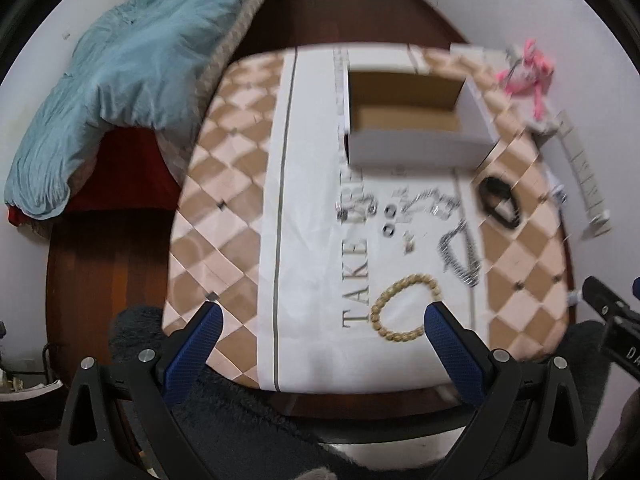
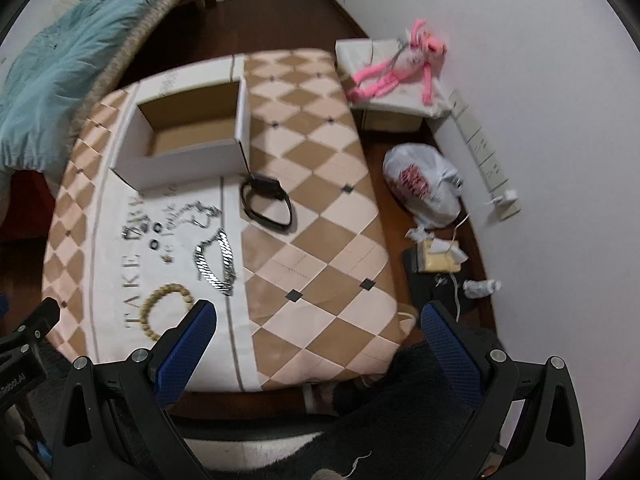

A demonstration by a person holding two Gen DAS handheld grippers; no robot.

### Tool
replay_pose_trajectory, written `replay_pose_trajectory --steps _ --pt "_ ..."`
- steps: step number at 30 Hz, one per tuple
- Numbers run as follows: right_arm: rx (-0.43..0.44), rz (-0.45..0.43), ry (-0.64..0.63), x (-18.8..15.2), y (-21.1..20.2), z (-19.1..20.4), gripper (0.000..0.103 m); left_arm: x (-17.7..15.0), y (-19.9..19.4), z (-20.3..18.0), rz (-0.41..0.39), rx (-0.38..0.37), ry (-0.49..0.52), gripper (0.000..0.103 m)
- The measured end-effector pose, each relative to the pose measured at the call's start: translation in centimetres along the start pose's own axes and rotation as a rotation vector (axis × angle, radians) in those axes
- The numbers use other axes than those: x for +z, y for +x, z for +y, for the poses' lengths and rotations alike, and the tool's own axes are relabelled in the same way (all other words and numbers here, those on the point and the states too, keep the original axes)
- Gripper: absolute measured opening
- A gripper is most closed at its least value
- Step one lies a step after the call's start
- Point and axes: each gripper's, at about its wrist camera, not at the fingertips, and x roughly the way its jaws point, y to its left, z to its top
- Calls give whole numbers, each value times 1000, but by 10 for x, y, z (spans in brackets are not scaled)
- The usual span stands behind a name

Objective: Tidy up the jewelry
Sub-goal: 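Lower the left gripper onto the wooden bead bracelet and grasp it, then grasp the thick silver chain bracelet with the right gripper while the left lifts the bead bracelet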

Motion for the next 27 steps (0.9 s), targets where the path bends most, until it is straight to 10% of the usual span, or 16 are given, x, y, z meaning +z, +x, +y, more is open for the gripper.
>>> replay_pose_trajectory --steps 5,14,24,27 --pt "23 65 9 -6 56 -2 81 -3 46 -11 79 -23 39 102" --pt "46 133 30 -22 103 1 79 -14 97 -27 166 -130 39 95" --pt "65 155 59 -30 116 -7 79 -23 115 -40 131 -156 71 7" --pt "96 153 65 -26 117 -7 74 -22 113 -34 109 -156 65 7"
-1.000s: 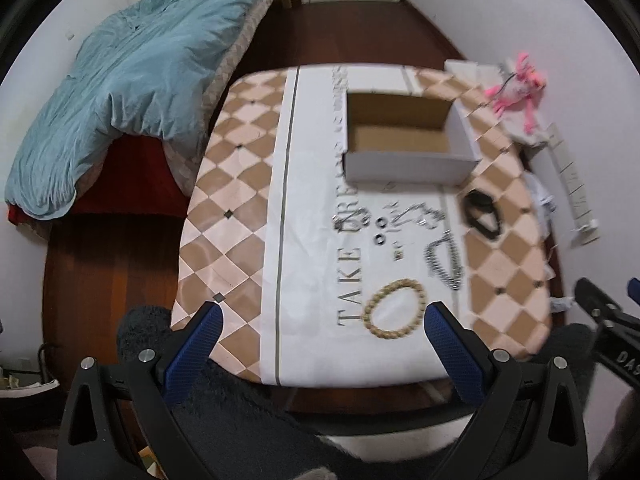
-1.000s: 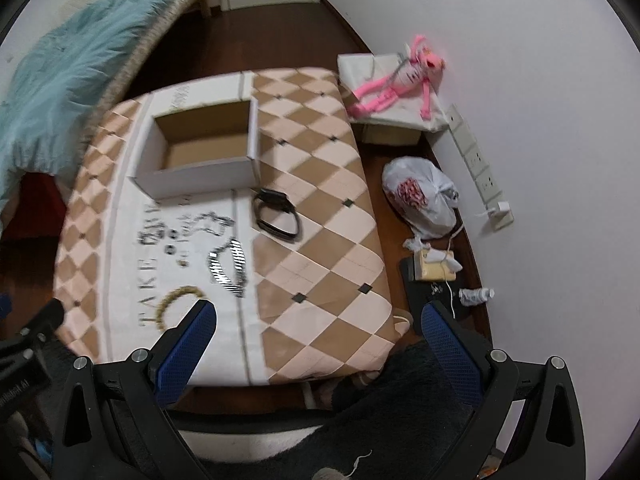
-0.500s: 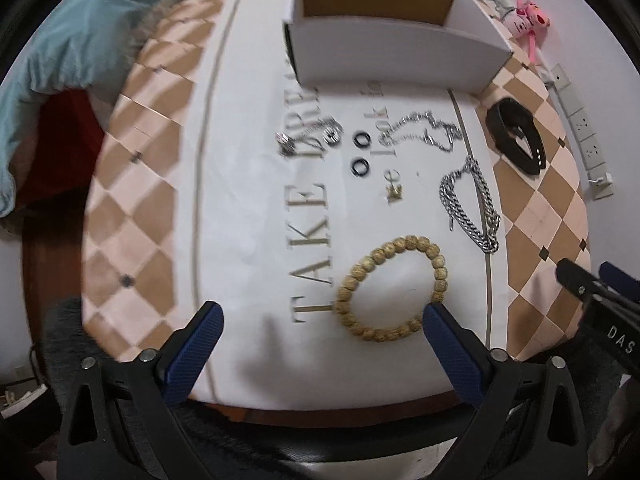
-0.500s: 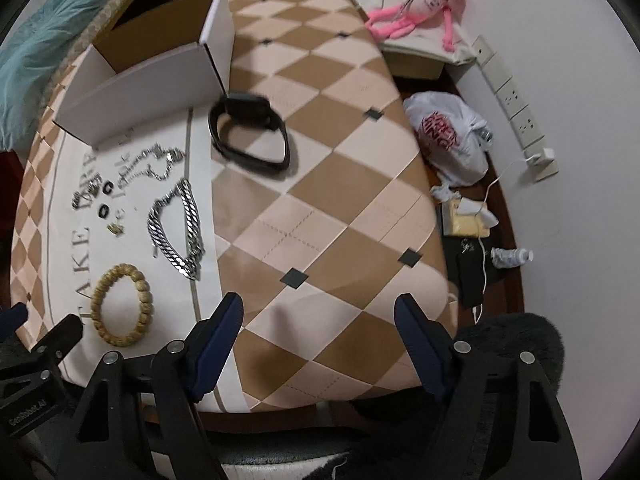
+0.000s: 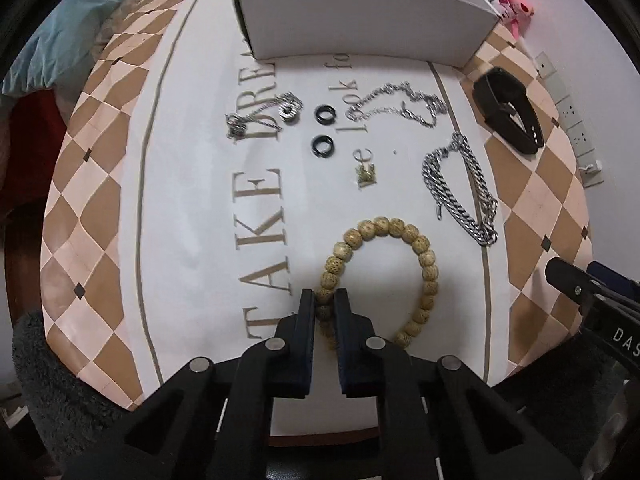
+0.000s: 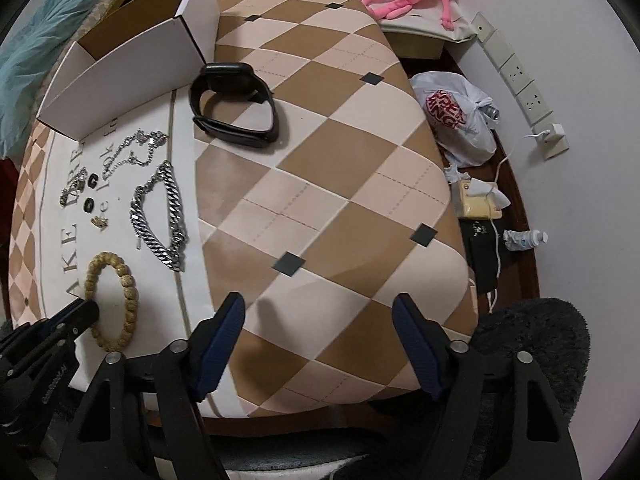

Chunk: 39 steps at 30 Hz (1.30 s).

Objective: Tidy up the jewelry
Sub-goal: 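Grasp the thick silver chain bracelet with the right gripper while the left lifts the bead bracelet, then carry both bracelets into the white box and open both grippers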

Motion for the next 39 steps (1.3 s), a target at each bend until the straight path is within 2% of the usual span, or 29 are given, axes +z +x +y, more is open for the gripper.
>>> replay_pose_trajectory --steps 6,12,15,16,17,22,25,32,39 --pt "127 -8 7 15 6 22 65 12 -17 39 -47 41 -32 7" --pt "153 -21 -31 25 15 58 55 18 -30 80 -81 67 -77 7" --pt "106 -38 -94 27 17 81 28 26 -27 75 -91 80 -84 7" --pt "95 -38 -111 26 17 85 14 30 -25 76 -94 84 -83 7" --pt "91 -39 -115 28 17 88 9 31 -26 78 -98 84 -81 7" --pt "139 -51 -82 25 8 85 8 34 -32 73 -119 65 -74 7" --pt "182 -71 -72 25 -9 81 8 21 -57 50 -150 55 -53 7" --pt "271 -163 -104 43 -58 78 8 41 -104 35 -227 -39 -39 7" --pt "336 -270 -126 93 -114 78 8 88 -147 26 -290 -153 -13 7"
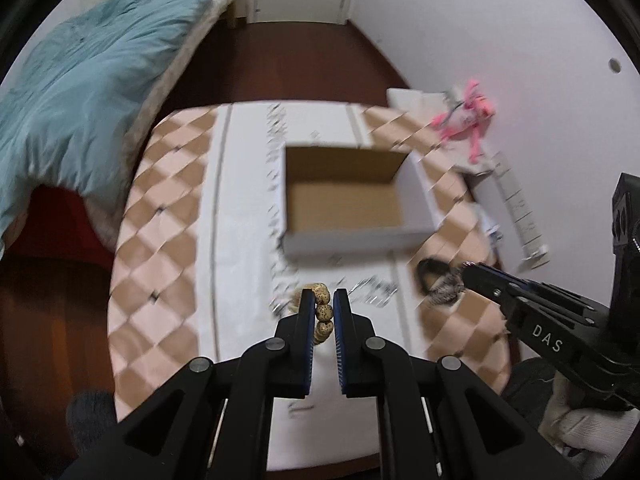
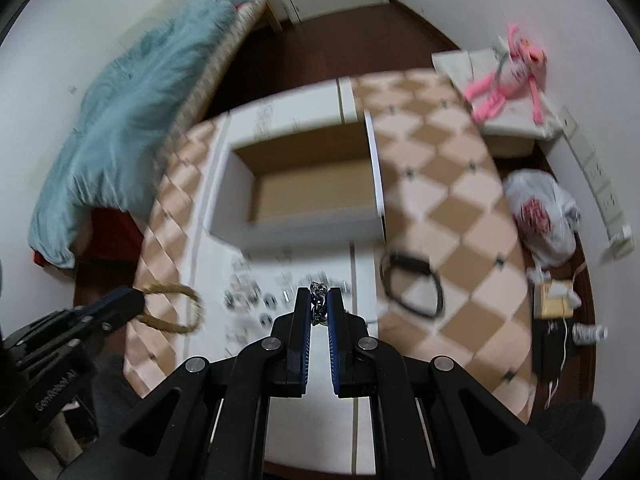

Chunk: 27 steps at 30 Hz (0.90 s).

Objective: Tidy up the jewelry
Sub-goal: 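Carry both bracelets into the white box and open both grippers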

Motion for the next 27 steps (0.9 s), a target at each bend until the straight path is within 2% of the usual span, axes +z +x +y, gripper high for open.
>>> replay_pose_trajectory --steps 6,13,21,24,26,27 --pt "31 -33 -27 66 1 7 8 59 7 -7 -37 -40 18 7" --pt "57 65 -7 114 55 2 8 110 51 3 20 -49 3 7" --pt "29 149 -16 134 102 -2 8 129 105 14 146 -55 -33 7" --pt "48 179 -26 139 111 0 8 130 113 15 160 -49 -44 8" --pt "60 203 -30 141 117 0 9 132 115 16 161 -35 -48 13" --pt "64 215 -23 142 120 -1 9 132 116 17 154 -22 -46 23"
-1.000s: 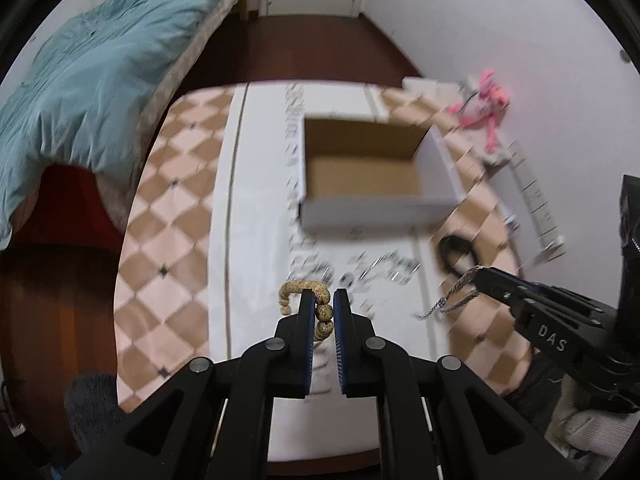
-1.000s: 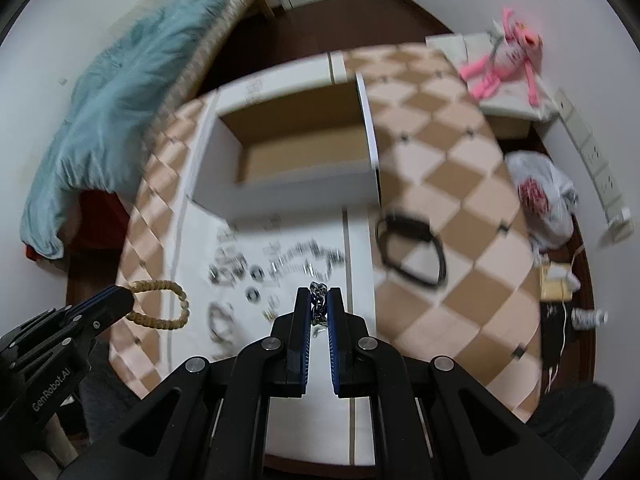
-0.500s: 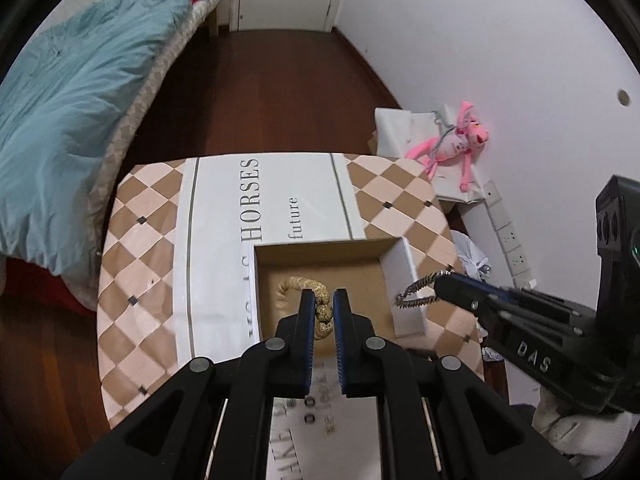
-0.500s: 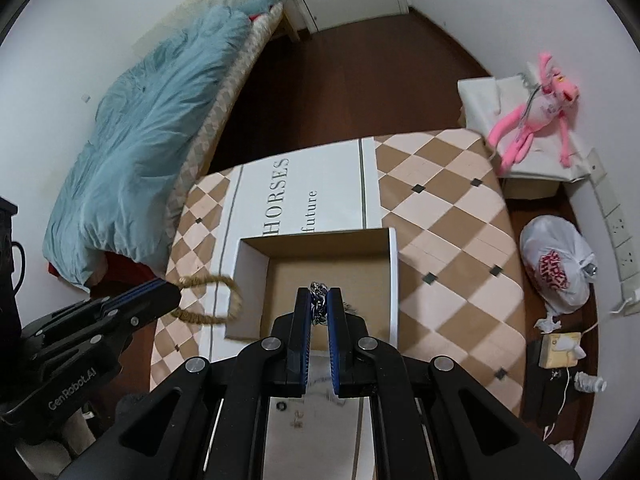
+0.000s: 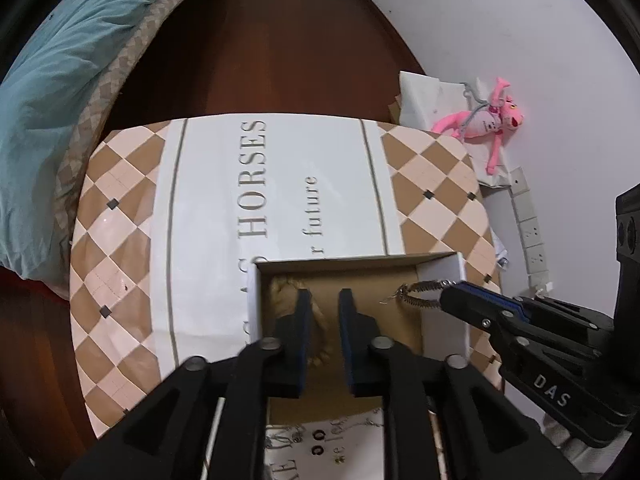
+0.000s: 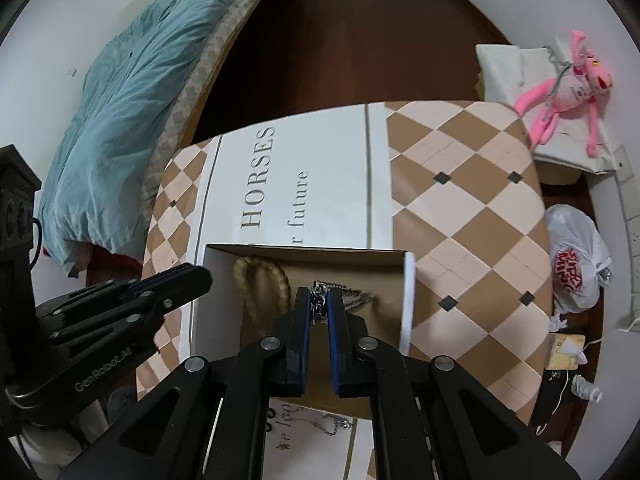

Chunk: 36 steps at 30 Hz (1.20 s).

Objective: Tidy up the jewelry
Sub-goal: 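Carry both bracelets into the white box and open both grippers, then grasp the black band bracelet with the right gripper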

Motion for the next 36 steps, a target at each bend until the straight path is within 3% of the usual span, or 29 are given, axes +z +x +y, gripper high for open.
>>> replay_pose_trajectory --steps 2,3,4,5,9,11,12,19,26,36 --pt "5 20 12 1 5 -3 15 0 -2 4 -19 20 -9 49" --pt "-6 18 19 0 5 -5 22 1 -2 6 -28 30 -17 70" --pt "-25 13 18 -1 5 -6 42 1 -3 8 -39 47 -22 81" --pt "-43 1 14 -3 3 -6 56 -1 -5 11 -52 74 -24 82" --pt "-155 -42 -6 -13 -2 -7 65 -11 -5 18 -66 152 -30 92" --pt "-226 -55 -14 -22 -3 -6 88 -19 -4 20 -81 183 -25 95" --pt "-266 -62 -24 -29 -2 -5 92 -23 -3 20 -86 198 -21 97" --pt "-396 -83 -40 -60 10 -5 99 -55 5 17 -116 263 3 100" --pt "-405 -115 -13 -73 1 -7 99 -71 -1 11 -133 271 6 101" --pt "-441 -265 -23 -99 -57 13 99 -90 -46 -4 -216 252 2 101"
